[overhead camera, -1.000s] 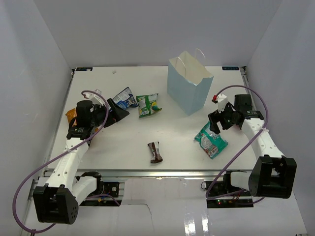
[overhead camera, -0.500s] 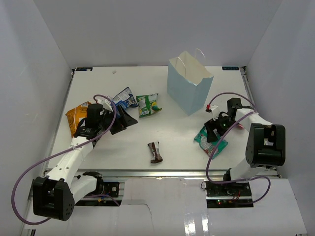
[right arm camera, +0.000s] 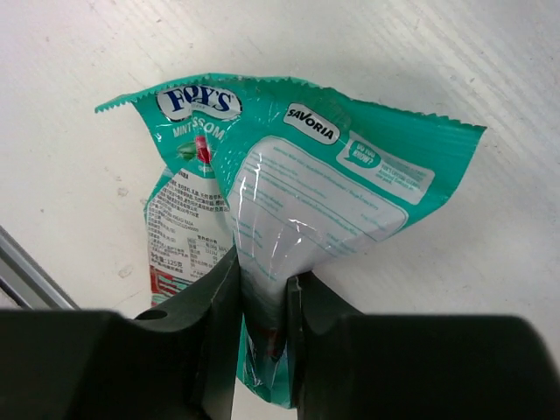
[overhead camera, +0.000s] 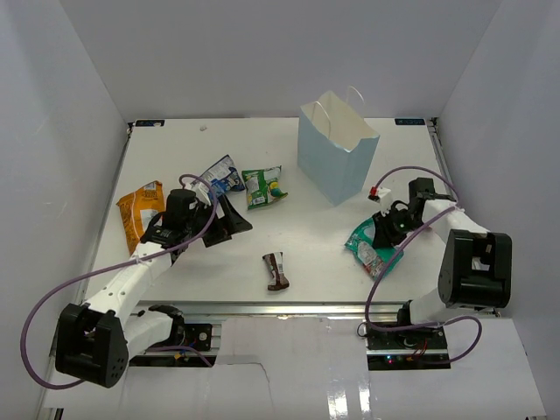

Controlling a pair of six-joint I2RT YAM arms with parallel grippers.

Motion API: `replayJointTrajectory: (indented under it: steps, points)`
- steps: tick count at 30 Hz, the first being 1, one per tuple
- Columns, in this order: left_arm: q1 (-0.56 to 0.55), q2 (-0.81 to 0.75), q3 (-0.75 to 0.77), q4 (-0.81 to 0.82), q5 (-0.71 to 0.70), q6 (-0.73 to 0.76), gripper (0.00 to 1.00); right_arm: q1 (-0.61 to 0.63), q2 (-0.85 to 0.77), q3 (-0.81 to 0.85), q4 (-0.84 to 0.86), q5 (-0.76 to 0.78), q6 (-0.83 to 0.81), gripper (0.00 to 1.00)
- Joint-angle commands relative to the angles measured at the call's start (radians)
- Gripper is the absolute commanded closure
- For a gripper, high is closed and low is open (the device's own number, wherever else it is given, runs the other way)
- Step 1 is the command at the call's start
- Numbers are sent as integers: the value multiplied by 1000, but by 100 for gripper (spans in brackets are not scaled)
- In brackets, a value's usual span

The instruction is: Place the snacks into the paper bag

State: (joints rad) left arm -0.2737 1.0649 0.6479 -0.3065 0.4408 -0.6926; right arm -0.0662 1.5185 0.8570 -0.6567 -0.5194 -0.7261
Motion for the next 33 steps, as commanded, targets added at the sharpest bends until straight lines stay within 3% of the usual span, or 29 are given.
replayJointTrajectory:
  steps: [1, 6, 8, 12, 14, 15, 17, 21, 26, 33]
  points:
    - [-21, 7, -2, 15, -13, -4, 2, -20, -79, -21, -26, -88, -105, 80]
    - [-45, 26, -2, 17, -20, -4, 2, -24, -254, 45, -201, -283, -317, 84]
    - [-56, 33, -1, 21, -22, -7, 2, -24, -280, 135, -254, -367, -328, 85]
    - [-79, 55, 7, 23, -25, -12, 2, -20, -291, 336, -245, -465, -236, 87]
    - [-90, 64, 10, 21, -30, -15, 2, -14, -287, 418, -199, -498, -110, 88]
    - [-104, 67, 10, 23, -37, -19, 2, -6, -285, 482, -94, -496, -39, 89]
    - [-114, 69, 12, 24, -42, -25, 2, -3, -284, 533, 38, -459, 194, 91]
    - [-150, 75, 12, 26, -63, -42, 2, 29, -226, 660, 290, -316, 465, 92]
    - [-185, 83, 15, 27, -76, -58, 2, 135, -104, 838, 396, -16, 533, 92]
    - [-222, 89, 16, 26, -103, -77, 2, 341, 3, 881, 595, 447, 521, 92]
